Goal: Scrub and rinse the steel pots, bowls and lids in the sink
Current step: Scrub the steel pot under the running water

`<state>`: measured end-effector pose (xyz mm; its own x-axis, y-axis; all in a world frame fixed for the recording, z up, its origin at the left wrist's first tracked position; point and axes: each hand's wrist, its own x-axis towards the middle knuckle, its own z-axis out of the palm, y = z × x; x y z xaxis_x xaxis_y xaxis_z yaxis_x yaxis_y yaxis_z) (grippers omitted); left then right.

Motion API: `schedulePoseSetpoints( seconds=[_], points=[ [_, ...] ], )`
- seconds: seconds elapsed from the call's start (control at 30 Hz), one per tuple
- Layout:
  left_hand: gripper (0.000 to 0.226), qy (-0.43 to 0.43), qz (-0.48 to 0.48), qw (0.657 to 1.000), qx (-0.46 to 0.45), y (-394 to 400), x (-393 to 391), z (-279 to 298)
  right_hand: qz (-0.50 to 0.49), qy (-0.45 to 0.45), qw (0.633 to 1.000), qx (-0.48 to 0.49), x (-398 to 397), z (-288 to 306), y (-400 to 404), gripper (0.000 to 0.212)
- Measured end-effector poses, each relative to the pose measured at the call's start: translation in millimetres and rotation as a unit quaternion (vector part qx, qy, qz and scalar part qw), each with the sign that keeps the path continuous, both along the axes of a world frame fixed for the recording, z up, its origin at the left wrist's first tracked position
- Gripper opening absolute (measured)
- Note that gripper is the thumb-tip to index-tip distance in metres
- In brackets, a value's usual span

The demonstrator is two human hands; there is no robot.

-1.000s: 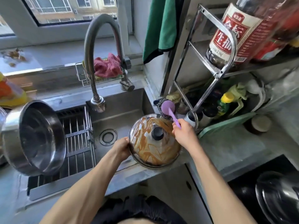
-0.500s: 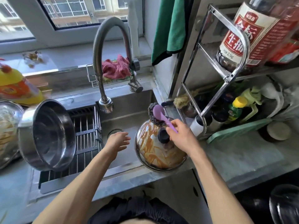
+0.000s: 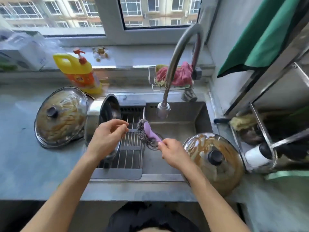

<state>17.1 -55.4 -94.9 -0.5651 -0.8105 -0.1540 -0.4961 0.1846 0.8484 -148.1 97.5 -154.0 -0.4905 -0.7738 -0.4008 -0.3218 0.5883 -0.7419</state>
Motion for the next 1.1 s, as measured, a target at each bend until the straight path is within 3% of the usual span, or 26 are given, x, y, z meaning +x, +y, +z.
schedulePoseSetpoints(
  seconds=[0.1,0.27,0.43,0.6,0.7,0.83,1.1],
  points=[
    [0.013,0.039,0.009,0.999,-0.030,-32.7,15.0,29.7,-0.011,-0.017,0.999,-0.038,13.5,6.1,-35.0,0.034],
    [0.013,0.066,0.019,0.995,-0.065,-108.8,23.1,56.8,-0.073,-0.178,0.973,-0.123,20.6,32.1,-104.1,0.034],
    [0.012,0.042,0.007,0.995,-0.093,-180.6,15.8,62.0,-0.069,-0.268,0.949,-0.152,13.4,60.1,-170.0,0.025],
    [0.020,-0.030,0.027,0.985,-0.168,-251.7,1.2,60.8,-0.096,-0.246,0.954,-0.140,2.3,71.9,-258.3,0.026],
    [0.042,-0.087,0.020,0.974,-0.207,-293.0,-6.4,54.5,-0.071,-0.213,0.970,-0.096,3.3,79.4,-312.1,0.026],
    [0.077,-0.129,0.000,0.964,-0.233,-321.3,-15.6,39.9,-0.042,-0.259,0.962,-0.080,9.2,80.3,-353.0,0.025],
    [0.076,-0.123,0.003,0.964,-0.236,-345.3,-21.4,27.4,-0.041,-0.276,0.957,-0.080,21.8,71.6,-388.2,0.020]
  ],
)
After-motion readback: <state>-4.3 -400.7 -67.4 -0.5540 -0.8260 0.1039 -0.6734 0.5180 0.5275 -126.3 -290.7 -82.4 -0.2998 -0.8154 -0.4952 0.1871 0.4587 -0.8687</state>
